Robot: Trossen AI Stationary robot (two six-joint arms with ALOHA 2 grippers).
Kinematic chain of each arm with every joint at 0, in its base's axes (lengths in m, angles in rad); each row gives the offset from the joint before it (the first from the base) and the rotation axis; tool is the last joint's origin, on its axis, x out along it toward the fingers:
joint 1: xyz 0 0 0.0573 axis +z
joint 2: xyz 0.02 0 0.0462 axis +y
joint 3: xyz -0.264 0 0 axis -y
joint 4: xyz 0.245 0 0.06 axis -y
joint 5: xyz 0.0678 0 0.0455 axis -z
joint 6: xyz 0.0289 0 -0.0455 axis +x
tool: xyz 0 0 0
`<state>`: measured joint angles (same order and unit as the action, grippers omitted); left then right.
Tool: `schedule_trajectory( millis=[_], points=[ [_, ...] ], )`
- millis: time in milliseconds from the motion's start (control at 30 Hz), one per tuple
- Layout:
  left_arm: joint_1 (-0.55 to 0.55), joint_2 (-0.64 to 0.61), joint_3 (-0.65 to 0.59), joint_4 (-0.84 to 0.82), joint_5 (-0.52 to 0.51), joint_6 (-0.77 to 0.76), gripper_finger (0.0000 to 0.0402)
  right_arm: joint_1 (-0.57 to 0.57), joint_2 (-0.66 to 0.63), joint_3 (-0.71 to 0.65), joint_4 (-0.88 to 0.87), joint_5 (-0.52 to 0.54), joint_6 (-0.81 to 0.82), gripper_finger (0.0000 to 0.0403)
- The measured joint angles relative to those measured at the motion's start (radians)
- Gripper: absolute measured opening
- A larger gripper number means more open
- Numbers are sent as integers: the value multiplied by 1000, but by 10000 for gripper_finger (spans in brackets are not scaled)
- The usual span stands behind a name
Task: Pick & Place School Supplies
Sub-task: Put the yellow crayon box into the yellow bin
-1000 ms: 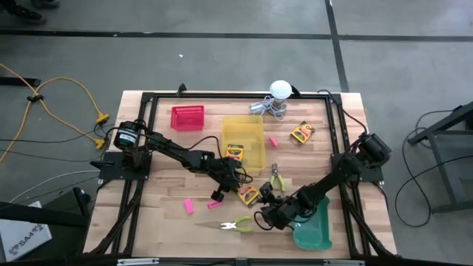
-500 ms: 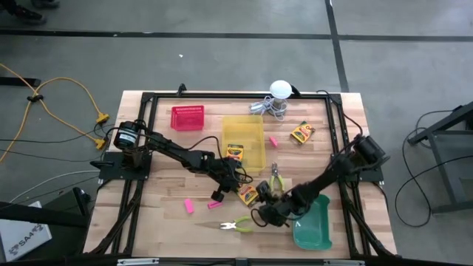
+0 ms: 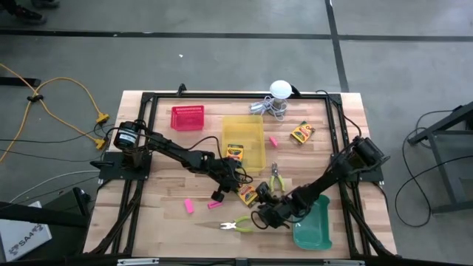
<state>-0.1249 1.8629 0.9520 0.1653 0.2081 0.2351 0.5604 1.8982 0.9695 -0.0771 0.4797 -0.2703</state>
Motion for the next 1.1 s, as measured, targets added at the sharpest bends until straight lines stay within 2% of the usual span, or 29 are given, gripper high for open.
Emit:
schedule_trajectory(
  millis=[400, 900, 1100],
  points=[
    [0, 0, 0, 0, 0, 0, 75, -19, 11, -1, 26, 6, -27, 149],
    [0, 0, 0, 1, 0, -2, 75, 13, 55, 0, 78, 113, -51, 148],
    [-2, 0, 0, 0, 0, -4, 75, 17, 55, -1, 81, 105, -49, 130]
  ],
)
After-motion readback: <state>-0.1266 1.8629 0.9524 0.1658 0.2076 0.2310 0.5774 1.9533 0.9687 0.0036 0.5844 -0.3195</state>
